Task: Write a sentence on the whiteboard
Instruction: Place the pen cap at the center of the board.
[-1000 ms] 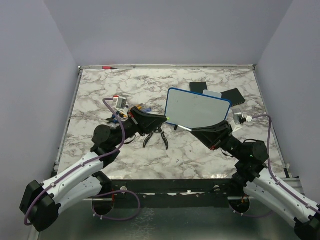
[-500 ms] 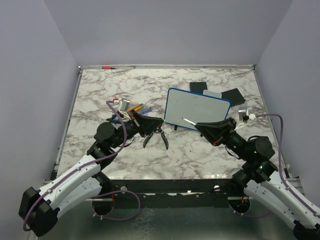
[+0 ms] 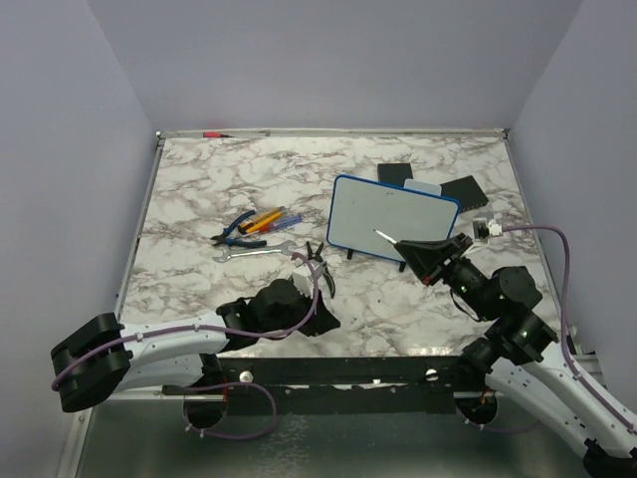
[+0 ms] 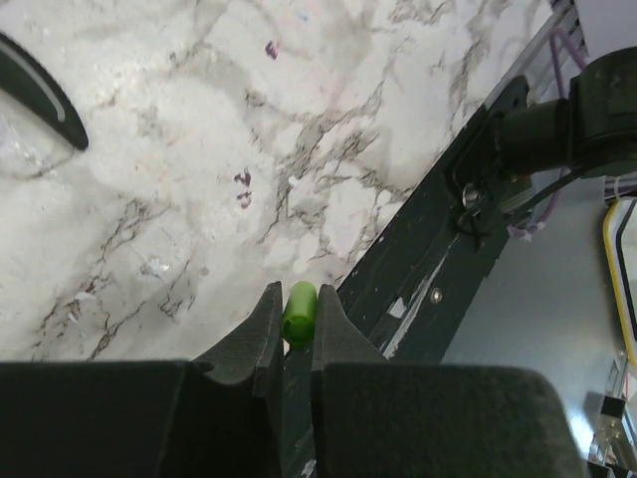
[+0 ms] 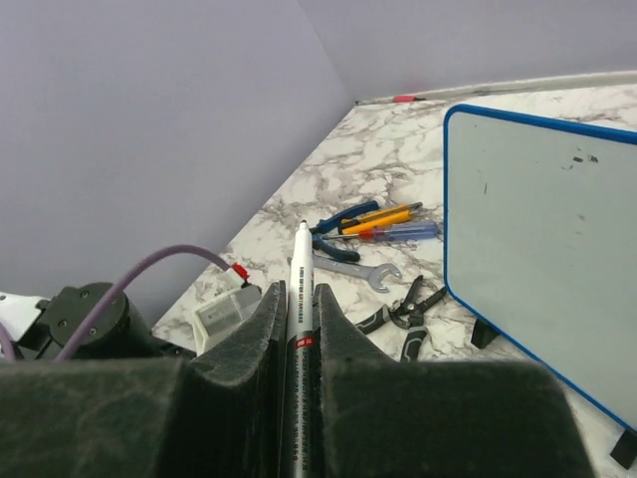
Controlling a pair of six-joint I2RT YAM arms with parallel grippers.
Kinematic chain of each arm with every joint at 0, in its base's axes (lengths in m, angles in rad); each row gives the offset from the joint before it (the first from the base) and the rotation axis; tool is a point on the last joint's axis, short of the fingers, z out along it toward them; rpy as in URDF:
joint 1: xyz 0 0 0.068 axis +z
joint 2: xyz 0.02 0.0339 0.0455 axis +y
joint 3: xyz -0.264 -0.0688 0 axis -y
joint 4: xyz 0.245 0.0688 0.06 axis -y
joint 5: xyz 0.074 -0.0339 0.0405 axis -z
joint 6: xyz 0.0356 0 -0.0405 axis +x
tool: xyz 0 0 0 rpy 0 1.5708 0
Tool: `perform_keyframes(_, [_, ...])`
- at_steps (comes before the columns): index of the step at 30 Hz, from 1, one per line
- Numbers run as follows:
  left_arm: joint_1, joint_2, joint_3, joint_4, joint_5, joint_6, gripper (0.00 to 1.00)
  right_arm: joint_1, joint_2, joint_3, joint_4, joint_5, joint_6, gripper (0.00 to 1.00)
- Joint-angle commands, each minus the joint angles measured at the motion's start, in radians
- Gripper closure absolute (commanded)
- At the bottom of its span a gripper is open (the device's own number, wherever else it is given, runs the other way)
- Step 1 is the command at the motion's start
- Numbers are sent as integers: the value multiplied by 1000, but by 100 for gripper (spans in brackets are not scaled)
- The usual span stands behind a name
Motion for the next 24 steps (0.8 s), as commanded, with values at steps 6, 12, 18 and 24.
perform_keyframes(6, [-78,130,-63,127,3,-98,100,0,-19,-24,-55,79,31,99])
perform_keyframes(12, [-98,247,-17,136,8,-60,96,-1,-8,-27,-56,74,47,99])
perform_keyframes(18, [-112,284,-4,135,-8,-51,84,-1,-12,-29,-84,71,56,99])
perform_keyframes(24, [-112,228,-9,67,-84,-54,59,0,-12,-40,-89,76,62,99])
